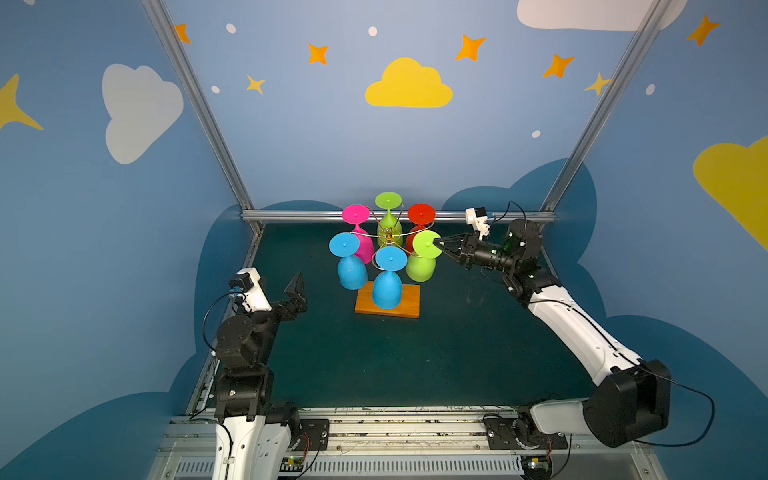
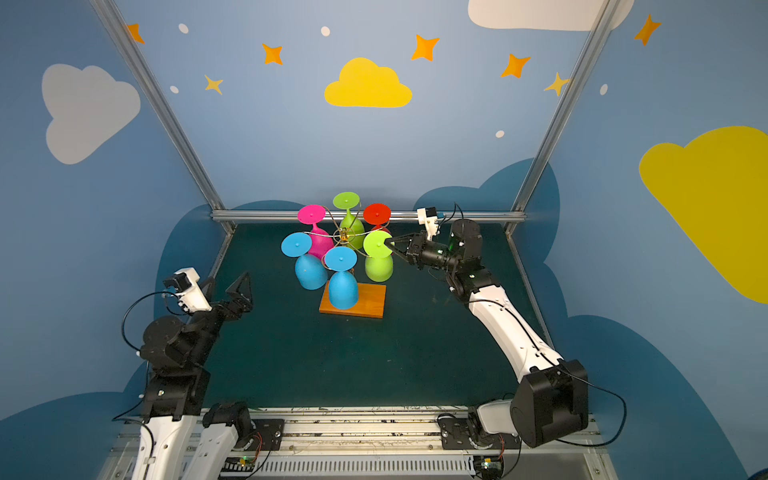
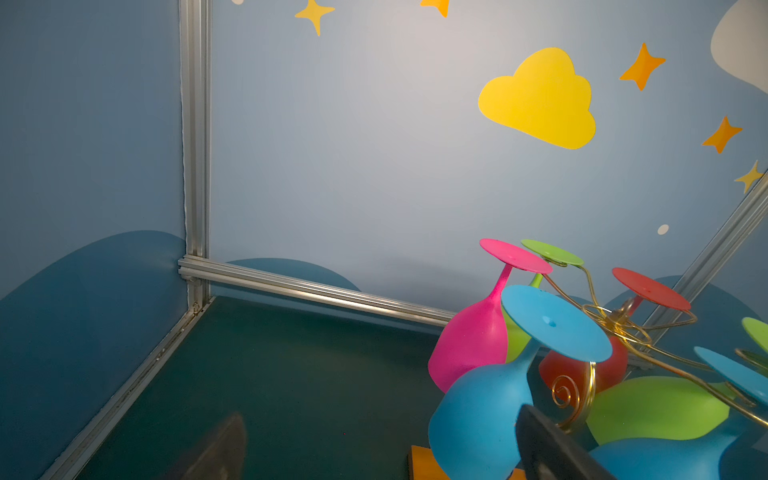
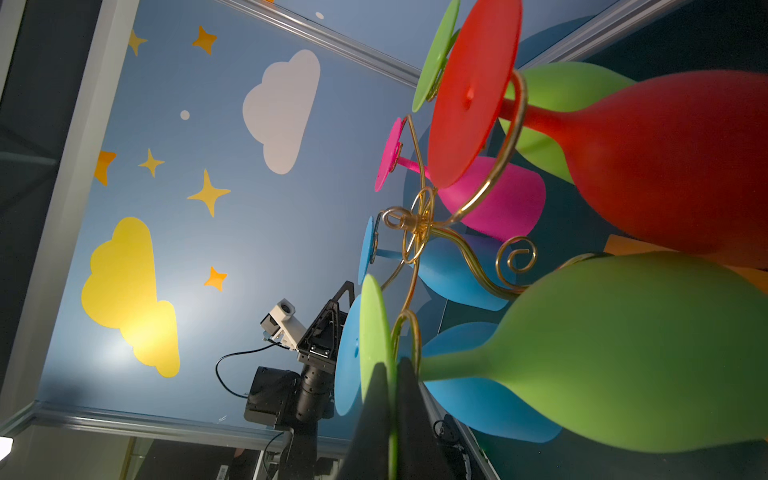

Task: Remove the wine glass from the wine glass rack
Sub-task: 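Grasp the lime green glass's foot with the right gripper and pull it off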

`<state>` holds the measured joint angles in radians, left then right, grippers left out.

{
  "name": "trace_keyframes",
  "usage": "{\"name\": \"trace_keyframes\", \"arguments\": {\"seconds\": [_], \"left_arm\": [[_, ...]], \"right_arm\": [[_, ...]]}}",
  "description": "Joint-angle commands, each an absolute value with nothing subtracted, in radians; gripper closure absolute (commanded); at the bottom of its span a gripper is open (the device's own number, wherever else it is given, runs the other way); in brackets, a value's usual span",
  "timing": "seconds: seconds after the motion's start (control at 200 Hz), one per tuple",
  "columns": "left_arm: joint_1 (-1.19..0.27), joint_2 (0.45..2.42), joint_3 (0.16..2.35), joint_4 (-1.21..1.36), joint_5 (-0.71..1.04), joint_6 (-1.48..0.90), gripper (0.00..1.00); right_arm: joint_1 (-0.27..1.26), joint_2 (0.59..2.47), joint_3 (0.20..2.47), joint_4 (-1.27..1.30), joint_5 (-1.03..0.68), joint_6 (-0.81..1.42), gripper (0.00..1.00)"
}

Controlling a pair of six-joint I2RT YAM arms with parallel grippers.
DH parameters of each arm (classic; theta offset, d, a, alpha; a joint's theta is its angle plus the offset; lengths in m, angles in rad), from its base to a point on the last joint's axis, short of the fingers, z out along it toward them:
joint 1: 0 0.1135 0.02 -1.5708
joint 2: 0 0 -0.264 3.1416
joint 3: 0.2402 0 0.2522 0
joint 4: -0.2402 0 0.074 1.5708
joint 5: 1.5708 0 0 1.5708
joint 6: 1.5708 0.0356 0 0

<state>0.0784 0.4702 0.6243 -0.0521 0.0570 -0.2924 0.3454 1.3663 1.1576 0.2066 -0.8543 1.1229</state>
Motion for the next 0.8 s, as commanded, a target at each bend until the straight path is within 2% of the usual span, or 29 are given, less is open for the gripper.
{"name": "trace_keyframes", "arguments": {"seconds": [0.0, 0.24, 0.796], "left_arm": [[0.083, 0.463, 0.611, -0.035, 0.069, -0.295, 0.00], [0.084, 0.461, 0.609, -0.035, 0.071, -0.297, 0.00], [0.083, 0.455, 0.609, -0.034, 0.074, -0.299, 0.00]], "right_arm": [[0.349, 1.352, 1.180, 0.260, -0.876, 1.154, 1.00], [0.350, 1.346, 1.175, 0.299, -0.902, 1.218, 1.00], [0.364, 1.269, 1.124, 0.192, -0.908, 1.159, 1.00]]}}
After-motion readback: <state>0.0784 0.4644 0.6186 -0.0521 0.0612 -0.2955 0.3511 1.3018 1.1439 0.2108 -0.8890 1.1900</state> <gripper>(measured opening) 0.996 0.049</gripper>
